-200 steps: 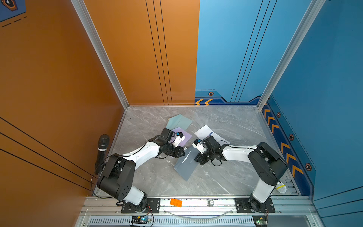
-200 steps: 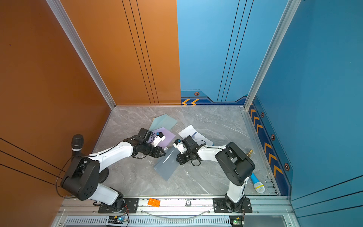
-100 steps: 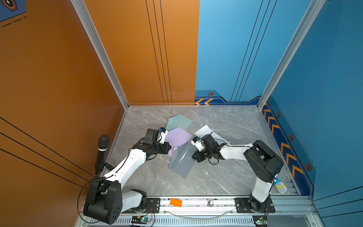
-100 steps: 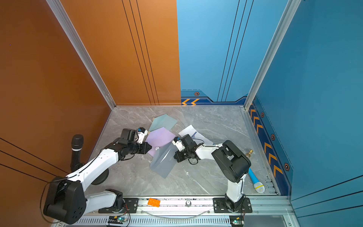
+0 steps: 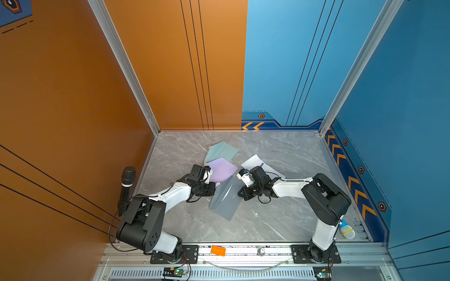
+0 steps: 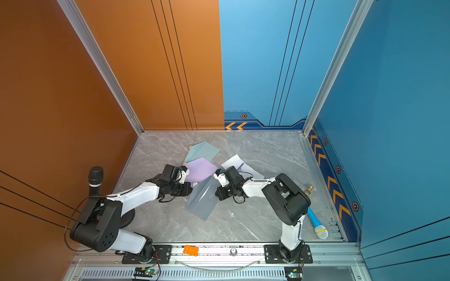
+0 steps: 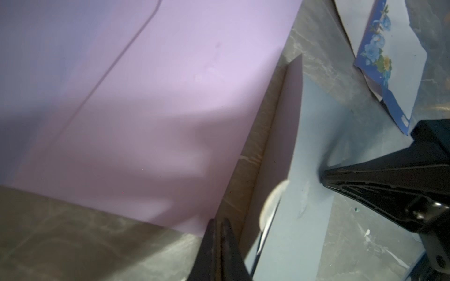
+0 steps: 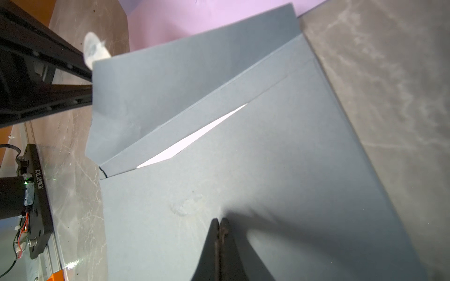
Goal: Fold the letter paper in half and place it into the envelope
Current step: Fold the envelope flap on the envelope.
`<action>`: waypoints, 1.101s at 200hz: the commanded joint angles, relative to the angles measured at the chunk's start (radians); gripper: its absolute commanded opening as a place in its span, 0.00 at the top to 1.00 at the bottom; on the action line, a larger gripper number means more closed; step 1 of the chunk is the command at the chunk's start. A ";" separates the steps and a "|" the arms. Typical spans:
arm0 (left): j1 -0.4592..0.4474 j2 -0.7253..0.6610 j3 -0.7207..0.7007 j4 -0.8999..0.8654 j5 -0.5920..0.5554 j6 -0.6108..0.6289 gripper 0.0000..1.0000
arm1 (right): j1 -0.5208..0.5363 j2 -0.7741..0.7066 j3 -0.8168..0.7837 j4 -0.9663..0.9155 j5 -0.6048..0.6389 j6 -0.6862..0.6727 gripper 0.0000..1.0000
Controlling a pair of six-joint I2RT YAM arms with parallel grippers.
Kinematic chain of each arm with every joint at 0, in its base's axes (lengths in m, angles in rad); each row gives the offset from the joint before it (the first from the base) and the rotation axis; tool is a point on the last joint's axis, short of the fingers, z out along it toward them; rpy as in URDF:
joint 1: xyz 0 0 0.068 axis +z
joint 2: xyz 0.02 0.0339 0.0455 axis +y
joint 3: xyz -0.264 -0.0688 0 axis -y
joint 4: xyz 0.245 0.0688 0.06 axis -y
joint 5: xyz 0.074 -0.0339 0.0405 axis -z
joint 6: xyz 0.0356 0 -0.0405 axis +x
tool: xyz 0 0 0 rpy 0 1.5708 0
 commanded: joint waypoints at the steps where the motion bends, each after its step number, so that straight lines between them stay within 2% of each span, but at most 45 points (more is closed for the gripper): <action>1: -0.012 0.025 0.019 0.053 0.058 -0.009 0.92 | 0.002 0.062 -0.029 -0.077 0.053 0.021 1.00; 36: -0.053 0.010 -0.004 0.128 0.111 -0.027 0.92 | -0.010 0.073 -0.036 -0.044 0.029 0.056 1.00; 85: -0.094 0.040 -0.032 0.165 0.093 -0.066 0.92 | -0.033 0.083 -0.053 0.015 -0.004 0.095 1.00; 115: -0.114 0.075 -0.114 0.283 0.079 -0.133 0.93 | -0.033 0.091 -0.061 0.033 -0.010 0.110 1.00; 140: -0.168 0.121 -0.119 0.331 0.066 -0.164 0.93 | -0.033 0.106 -0.056 0.046 -0.018 0.121 1.00; 173: -0.234 0.203 -0.077 0.334 0.030 -0.165 0.94 | -0.033 0.123 -0.050 0.053 -0.026 0.134 1.00; 195: -0.242 0.243 -0.058 0.313 0.017 -0.165 0.99 | -0.033 0.110 -0.051 0.062 -0.047 0.135 1.00; 220: -0.243 0.244 -0.062 0.280 -0.015 -0.162 1.00 | -0.036 0.066 -0.059 0.122 -0.108 0.173 1.00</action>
